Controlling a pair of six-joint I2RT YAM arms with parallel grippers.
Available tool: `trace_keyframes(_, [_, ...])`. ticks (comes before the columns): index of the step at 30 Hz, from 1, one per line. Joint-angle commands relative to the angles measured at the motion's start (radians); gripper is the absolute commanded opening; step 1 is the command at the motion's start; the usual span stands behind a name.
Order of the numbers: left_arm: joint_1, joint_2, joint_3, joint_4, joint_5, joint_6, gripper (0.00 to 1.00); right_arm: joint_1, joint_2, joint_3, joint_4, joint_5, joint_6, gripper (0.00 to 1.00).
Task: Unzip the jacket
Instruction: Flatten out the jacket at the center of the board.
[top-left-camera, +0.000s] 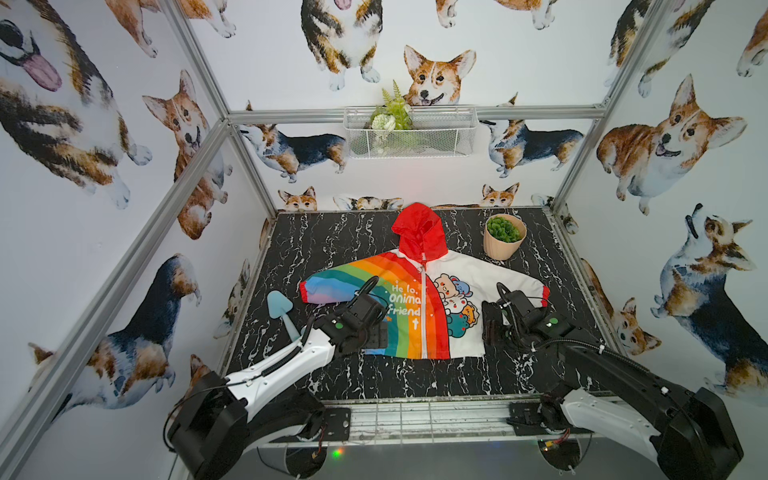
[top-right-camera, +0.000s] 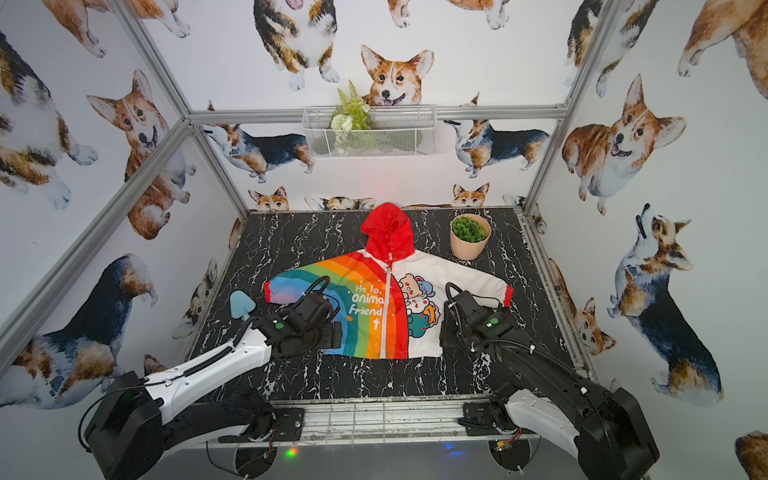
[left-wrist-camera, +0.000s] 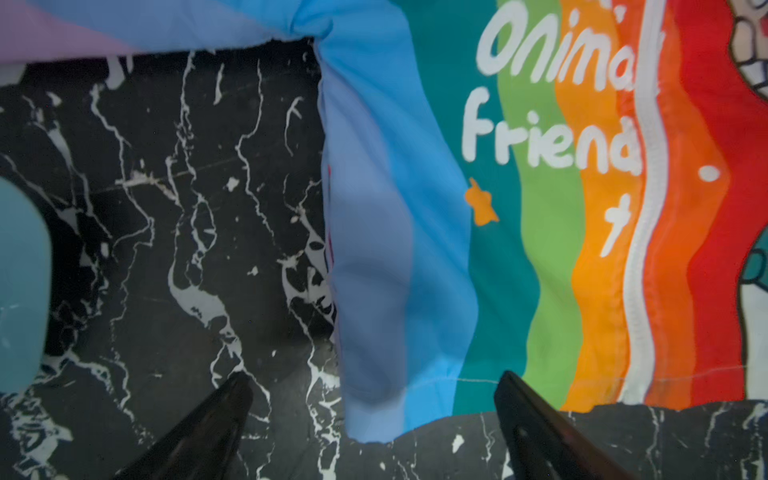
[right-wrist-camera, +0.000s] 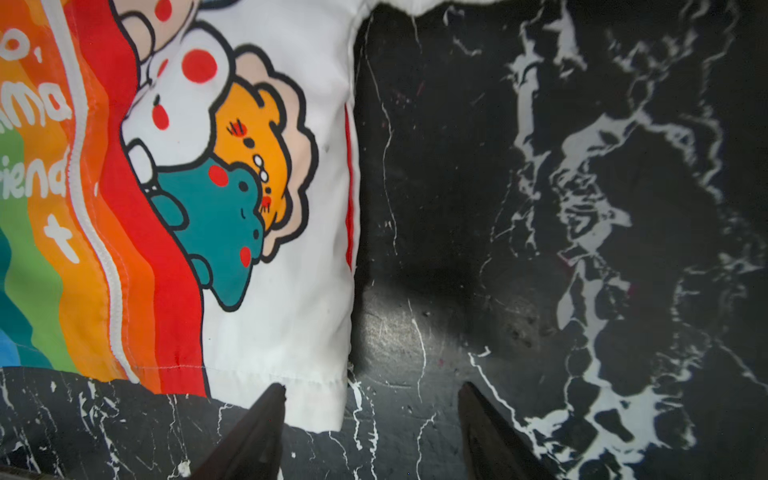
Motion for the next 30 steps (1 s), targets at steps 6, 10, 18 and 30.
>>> trace_keyframes(6, [0.006, 0.018, -0.042, 0.039, 0.045, -0.039, 0.96, 0.0, 0.115, -0.023, 0.127, -0.13, 0.036, 0.56])
trace_keyframes(10, [0.027, 0.014, -0.078, 0.058, 0.058, -0.046, 0.93, 0.0, 0.173, -0.024, 0.162, -0.12, 0.04, 0.53])
trace_keyframes(18, [0.037, 0.015, -0.127, 0.116, 0.103, -0.062, 0.75, 0.0, 0.234, -0.034, 0.219, -0.125, 0.052, 0.44])
trace_keyframes(30, [0.036, -0.039, -0.092, 0.119, 0.139, -0.039, 0.16, 0.0, 0.147, -0.005, 0.144, -0.087, 0.039, 0.09])
